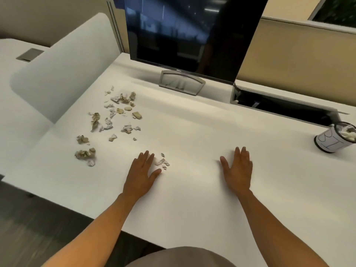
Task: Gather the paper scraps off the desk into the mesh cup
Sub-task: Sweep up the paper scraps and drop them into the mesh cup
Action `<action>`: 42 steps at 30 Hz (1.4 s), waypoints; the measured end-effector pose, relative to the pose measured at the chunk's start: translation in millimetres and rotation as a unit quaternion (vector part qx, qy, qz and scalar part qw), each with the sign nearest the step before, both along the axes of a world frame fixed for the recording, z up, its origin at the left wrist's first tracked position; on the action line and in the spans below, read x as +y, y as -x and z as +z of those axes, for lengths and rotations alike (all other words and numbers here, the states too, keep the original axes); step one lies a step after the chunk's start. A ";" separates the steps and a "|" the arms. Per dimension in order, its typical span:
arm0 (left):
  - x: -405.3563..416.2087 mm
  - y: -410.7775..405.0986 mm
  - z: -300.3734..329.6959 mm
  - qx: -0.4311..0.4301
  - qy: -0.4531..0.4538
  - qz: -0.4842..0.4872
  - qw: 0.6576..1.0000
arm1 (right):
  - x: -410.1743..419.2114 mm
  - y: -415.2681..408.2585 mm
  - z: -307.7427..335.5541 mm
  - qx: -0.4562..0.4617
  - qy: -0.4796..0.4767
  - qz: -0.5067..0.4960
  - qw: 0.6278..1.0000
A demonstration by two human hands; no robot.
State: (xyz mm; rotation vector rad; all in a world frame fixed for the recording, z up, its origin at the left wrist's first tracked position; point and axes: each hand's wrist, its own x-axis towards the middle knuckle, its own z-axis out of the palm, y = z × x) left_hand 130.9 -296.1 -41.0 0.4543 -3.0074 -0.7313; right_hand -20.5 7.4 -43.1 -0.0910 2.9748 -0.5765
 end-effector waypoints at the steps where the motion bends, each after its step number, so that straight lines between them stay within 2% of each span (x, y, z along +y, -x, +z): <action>1: -0.2 -1.7 -5.1 -0.005 0.003 -0.002 1.000 | -0.9 1.9 -2.3 -0.011 -0.016 -0.001 1.000; 6: 2.4 -0.3 -15.1 -0.021 0.019 0.007 1.000 | -9.8 3.7 -8.8 -0.026 -0.057 0.026 0.998; 18: 4.6 -0.1 -19.4 -0.009 0.066 0.026 0.997 | -71.0 -36.9 -15.8 -0.008 -0.053 0.266 0.962; 30: -0.8 -2.9 -20.6 0.020 0.046 0.008 0.999 | -147.5 -66.5 -10.6 -0.018 -0.024 0.359 0.933; 37: -24.8 -9.3 -15.7 0.116 -0.061 0.036 0.991 | -182.8 -73.5 -10.2 -0.009 -0.031 0.377 0.926; 40: -59.4 -13.7 -8.1 0.208 0.016 0.062 0.976 | -197.8 -68.9 -10.8 -0.011 -0.001 0.380 0.925; 42: -87.0 -16.8 -4.8 0.221 0.052 0.107 0.968 | -204.9 -63.4 -9.6 -0.006 0.054 0.321 0.945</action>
